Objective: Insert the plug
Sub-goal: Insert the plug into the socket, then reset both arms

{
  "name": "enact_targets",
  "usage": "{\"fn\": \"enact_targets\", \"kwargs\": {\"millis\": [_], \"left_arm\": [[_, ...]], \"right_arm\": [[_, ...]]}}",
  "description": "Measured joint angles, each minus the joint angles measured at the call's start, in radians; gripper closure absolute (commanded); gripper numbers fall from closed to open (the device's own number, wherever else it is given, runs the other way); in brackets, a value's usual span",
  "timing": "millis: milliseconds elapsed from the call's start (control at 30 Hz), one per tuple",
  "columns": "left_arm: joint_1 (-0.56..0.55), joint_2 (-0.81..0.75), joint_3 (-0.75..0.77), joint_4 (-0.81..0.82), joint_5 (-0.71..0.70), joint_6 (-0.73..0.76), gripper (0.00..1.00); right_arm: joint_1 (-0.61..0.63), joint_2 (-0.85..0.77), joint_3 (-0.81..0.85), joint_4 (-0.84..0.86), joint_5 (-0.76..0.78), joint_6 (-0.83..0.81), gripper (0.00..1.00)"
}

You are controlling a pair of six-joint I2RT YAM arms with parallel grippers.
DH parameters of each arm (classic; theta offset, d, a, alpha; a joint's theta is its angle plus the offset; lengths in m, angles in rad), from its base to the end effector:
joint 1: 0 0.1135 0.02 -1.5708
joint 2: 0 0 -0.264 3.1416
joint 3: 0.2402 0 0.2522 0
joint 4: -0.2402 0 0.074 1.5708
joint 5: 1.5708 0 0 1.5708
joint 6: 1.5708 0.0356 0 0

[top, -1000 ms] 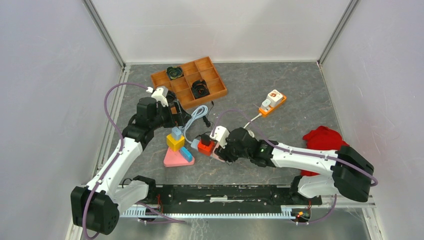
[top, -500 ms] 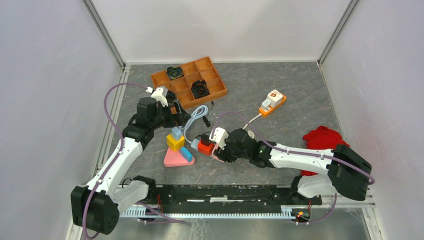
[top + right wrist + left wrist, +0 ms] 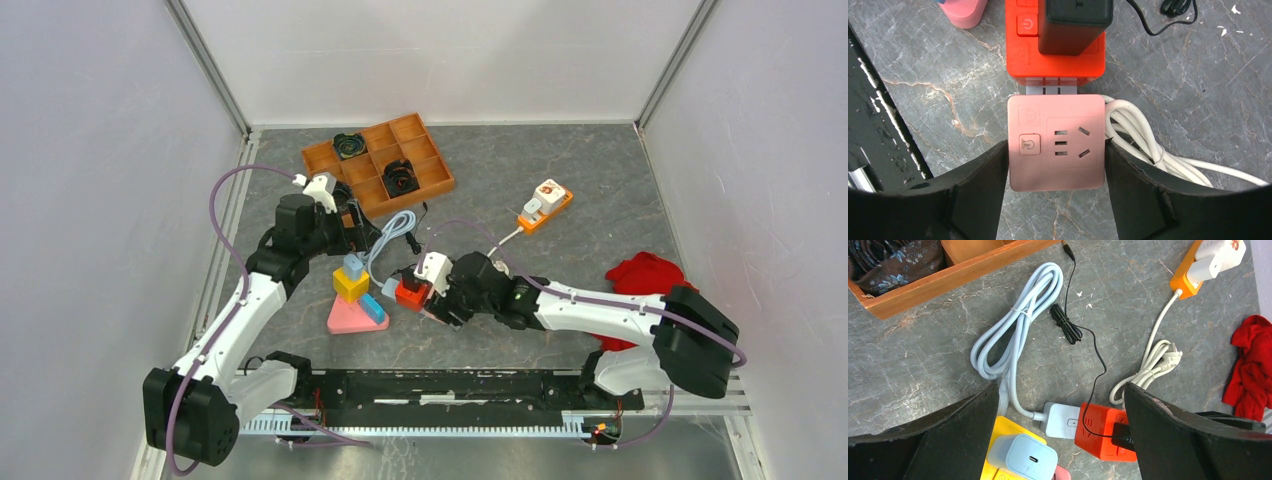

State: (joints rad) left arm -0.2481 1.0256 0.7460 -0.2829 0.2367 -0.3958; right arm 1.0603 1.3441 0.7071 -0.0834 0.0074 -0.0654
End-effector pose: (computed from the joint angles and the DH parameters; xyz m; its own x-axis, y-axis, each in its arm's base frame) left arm 0.2180 -0.0638 0.2714 -0.6432 -0.2237 -0.7323 0.1984 0.8750 -0.4415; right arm 0.1349 0.2404 0.2010 -0.2648 -0.6066 -0.7496 -0.8890 0.4548 -0.0540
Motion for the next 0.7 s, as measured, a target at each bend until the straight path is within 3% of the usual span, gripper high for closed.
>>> {"fn": "enact_targets", "kwargs": {"millis": [33,267,533,700], "left_arm": [[0.0,0.0,0.0,0.0,0.0,0.0,0.0],[0.0,0.0,0.035,-0.009,0.009,-0.001,0.01],[0.0,-0.011,0.131,0.011,0.066,-0.002,0.0],[0.0,-0.058,0.132,0.063,0.19,-0.035,0.0]], "right_arm": [[0.0,0.004,0.015,-0.022,-0.005,0.006,0.02],[-0.001,-0.038,0.156,-0.114,-0.015,0.043,0.02],[-0.003,-0.172,0.16,-0.116,0.051,0.121,0.02],[-0.01,-0.28,0.122,-0.122,0.148,0.189,0.02]]}}
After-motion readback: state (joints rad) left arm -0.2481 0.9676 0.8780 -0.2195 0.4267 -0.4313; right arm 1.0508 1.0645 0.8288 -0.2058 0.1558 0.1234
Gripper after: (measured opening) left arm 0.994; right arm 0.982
